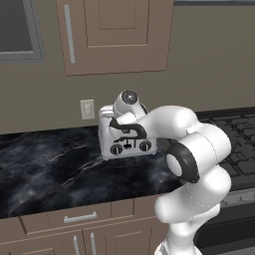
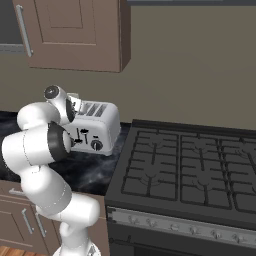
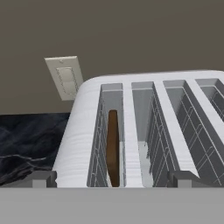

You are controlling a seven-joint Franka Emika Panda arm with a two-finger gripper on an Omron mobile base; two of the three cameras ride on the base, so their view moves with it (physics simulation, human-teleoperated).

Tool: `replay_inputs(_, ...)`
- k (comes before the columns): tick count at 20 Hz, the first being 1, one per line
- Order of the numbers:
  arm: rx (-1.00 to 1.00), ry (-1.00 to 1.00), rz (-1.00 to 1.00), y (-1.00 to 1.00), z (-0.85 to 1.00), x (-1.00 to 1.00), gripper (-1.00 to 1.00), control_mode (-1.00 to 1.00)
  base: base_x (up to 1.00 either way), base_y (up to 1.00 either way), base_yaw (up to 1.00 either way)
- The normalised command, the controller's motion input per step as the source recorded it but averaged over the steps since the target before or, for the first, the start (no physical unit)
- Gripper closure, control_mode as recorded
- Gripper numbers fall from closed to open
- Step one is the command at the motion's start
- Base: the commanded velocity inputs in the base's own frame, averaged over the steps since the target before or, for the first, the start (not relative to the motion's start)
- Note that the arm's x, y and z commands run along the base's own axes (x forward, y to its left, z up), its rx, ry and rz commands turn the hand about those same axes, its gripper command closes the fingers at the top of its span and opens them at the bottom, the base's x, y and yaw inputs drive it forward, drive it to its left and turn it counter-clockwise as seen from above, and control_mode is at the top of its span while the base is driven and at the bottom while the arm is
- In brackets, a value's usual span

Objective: Start the toaster. Once the lever pops up, take the bread to the plate on the dining counter.

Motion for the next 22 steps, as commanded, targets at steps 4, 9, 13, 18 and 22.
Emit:
replay_inputs(4,0.00,0.00,0.00,0.00,0.00,0.00,-1.00,-1.00,0.00,0.00,0.00)
replay_inputs(9,0.00,0.00,0.00,0.00,0.00,0.00,-1.00,-1.00,0.00,0.00,0.00)
replay_inputs(13,0.00,0.00,0.00,0.00,0.00,0.00,-1.00,-1.00,0.00,0.00,0.00)
replay_inputs(18,0.00,0.00,0.00,0.00,0.00,0.00,-1.00,-1.00,0.00,0.00,0.00)
replay_inputs(22,0.00,0.00,0.00,0.00,0.00,0.00,-1.00,-1.00,0.00,0.00,0.00)
